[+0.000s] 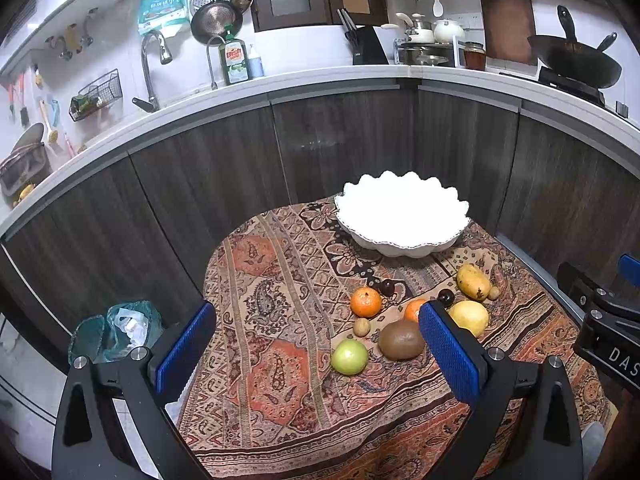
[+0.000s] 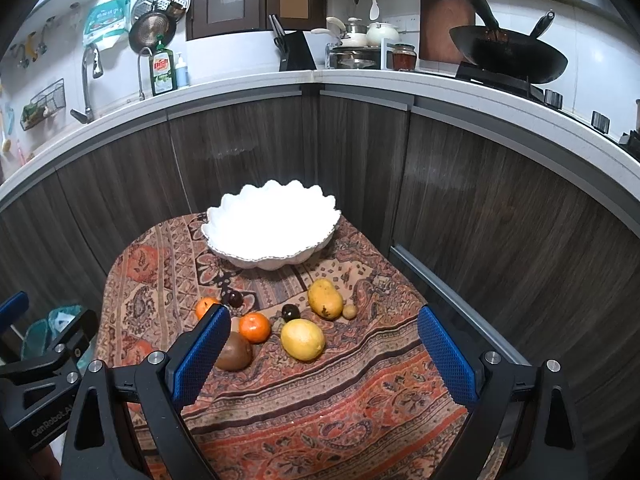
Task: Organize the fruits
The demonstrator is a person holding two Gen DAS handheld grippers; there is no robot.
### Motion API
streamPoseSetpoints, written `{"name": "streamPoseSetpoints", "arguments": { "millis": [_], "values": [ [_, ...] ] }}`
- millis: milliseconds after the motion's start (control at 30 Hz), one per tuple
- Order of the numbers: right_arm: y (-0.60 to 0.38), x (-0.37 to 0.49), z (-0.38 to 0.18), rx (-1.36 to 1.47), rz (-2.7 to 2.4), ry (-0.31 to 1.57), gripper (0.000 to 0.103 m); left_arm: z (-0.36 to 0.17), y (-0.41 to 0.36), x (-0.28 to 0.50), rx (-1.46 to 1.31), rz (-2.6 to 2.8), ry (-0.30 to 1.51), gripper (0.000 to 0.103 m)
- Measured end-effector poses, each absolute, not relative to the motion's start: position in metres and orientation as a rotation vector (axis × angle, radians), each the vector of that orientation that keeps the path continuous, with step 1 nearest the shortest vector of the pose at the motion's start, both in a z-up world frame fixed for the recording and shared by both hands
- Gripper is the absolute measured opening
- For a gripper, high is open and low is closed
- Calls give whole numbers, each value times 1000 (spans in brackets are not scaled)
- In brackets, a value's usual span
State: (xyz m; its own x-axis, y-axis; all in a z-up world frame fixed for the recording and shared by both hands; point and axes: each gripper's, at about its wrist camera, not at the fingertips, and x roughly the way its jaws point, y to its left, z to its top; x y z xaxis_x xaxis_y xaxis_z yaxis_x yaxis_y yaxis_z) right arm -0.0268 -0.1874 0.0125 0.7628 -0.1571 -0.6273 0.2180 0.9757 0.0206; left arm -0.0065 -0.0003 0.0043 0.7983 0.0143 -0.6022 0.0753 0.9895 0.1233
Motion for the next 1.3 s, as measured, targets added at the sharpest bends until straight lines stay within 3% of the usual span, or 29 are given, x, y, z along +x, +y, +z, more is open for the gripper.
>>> {"name": "streamPoseSetpoints", "arguments": {
  "millis": [500, 1300],
  "values": [
    [-184, -4, -11, 113, -177, 746, 96, -19, -1, 14, 163, -26, 676, 103],
    [-166, 63, -88, 31, -128, 909, 95, -109, -4, 80, 201, -56, 895, 102]
  ]
}}
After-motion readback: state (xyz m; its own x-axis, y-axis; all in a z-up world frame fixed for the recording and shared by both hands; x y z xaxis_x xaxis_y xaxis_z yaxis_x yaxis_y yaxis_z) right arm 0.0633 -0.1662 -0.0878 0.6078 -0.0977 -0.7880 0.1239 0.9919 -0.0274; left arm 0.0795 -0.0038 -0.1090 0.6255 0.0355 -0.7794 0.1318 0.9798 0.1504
